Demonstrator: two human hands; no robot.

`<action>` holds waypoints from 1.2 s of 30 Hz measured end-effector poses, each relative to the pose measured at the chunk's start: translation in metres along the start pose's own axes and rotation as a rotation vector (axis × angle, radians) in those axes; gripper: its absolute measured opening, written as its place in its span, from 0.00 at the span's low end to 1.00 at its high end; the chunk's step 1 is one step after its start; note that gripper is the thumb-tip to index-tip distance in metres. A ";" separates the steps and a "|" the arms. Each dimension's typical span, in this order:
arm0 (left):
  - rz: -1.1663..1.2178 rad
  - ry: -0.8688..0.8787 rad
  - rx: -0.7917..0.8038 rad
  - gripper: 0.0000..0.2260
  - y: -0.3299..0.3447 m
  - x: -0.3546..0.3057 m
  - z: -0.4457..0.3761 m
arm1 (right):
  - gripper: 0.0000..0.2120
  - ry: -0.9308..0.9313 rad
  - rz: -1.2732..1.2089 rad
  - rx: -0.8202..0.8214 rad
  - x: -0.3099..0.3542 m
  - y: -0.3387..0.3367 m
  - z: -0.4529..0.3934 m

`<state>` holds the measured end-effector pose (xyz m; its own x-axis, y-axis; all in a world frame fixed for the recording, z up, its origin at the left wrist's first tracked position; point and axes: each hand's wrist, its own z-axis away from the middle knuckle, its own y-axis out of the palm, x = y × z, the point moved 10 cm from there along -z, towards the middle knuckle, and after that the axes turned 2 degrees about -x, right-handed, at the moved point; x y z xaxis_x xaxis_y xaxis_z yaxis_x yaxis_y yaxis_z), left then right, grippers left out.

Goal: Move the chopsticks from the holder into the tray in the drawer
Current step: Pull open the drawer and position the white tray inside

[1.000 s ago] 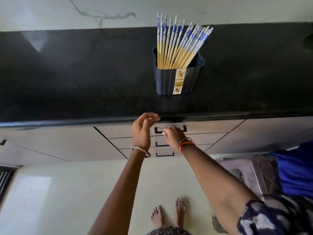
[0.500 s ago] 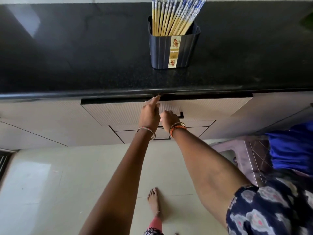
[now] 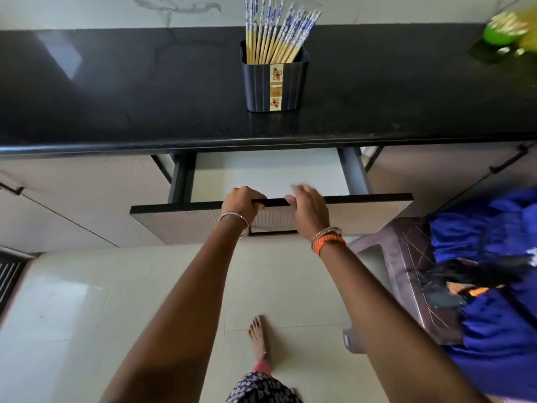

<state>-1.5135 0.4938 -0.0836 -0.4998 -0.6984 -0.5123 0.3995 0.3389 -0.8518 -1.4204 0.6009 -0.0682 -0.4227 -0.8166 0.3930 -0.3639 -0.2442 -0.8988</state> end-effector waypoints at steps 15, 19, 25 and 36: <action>-0.049 -0.046 0.297 0.10 0.036 0.003 0.147 | 0.10 0.168 -0.143 0.748 -0.020 0.021 0.126; -0.021 -0.011 0.357 0.11 0.050 0.002 0.192 | 0.13 0.166 -0.147 0.832 -0.013 0.017 0.174; 0.073 0.002 0.492 0.14 0.067 0.005 0.224 | 0.11 0.146 -0.233 0.812 -0.011 0.011 0.210; 0.180 -0.043 0.312 0.10 0.030 0.017 0.140 | 0.11 0.095 -0.189 0.633 -0.020 0.005 0.122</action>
<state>-1.4025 0.4038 -0.1027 -0.3697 -0.6734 -0.6402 0.6965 0.2552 -0.6706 -1.3122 0.5523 -0.1049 -0.4812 -0.6870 0.5445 0.1066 -0.6624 -0.7416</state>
